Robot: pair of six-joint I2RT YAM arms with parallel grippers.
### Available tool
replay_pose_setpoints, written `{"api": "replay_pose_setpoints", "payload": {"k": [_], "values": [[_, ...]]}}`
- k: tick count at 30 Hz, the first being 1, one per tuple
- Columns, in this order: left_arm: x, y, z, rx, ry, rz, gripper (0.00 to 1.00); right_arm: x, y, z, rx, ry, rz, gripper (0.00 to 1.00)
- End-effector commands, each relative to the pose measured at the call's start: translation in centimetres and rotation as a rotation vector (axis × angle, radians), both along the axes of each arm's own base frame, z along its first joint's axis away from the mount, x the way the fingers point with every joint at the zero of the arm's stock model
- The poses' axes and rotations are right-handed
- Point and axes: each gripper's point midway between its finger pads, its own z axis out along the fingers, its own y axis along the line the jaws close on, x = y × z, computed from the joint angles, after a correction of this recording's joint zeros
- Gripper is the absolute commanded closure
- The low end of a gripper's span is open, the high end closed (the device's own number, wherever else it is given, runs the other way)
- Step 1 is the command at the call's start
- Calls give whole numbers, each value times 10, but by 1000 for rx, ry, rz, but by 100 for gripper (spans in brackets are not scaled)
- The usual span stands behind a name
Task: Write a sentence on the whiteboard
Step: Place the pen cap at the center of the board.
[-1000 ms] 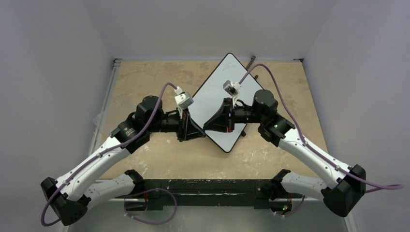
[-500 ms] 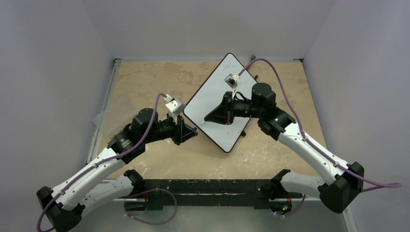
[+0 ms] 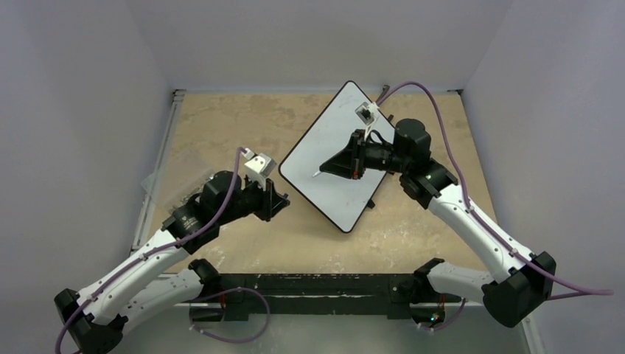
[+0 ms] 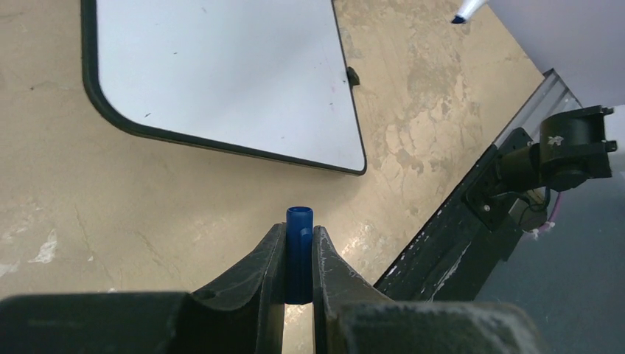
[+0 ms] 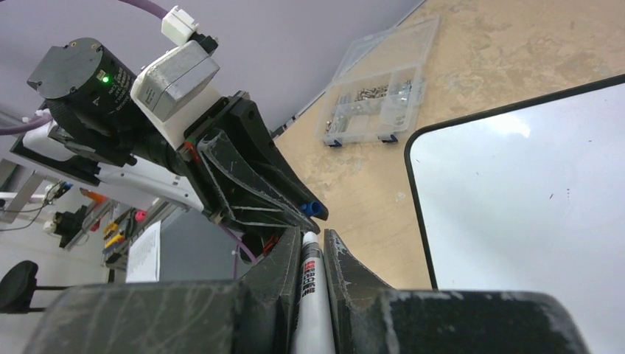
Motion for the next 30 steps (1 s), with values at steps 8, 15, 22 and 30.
{"api": "replay_pose_setpoints", "payload": {"k": [8,15,22,30], "values": [[29,86,-23,175,68,542,100,5,-8,16,11,-92,-63,100],[34,107,-94,240,213,788,100,15,-16,12,-3,-110,-147,100],[46,98,-156,321,288,847,100,13,-23,10,-18,-118,-179,100],[48,101,-175,355,287,855,99,15,-25,4,-29,-117,-195,100]]}}
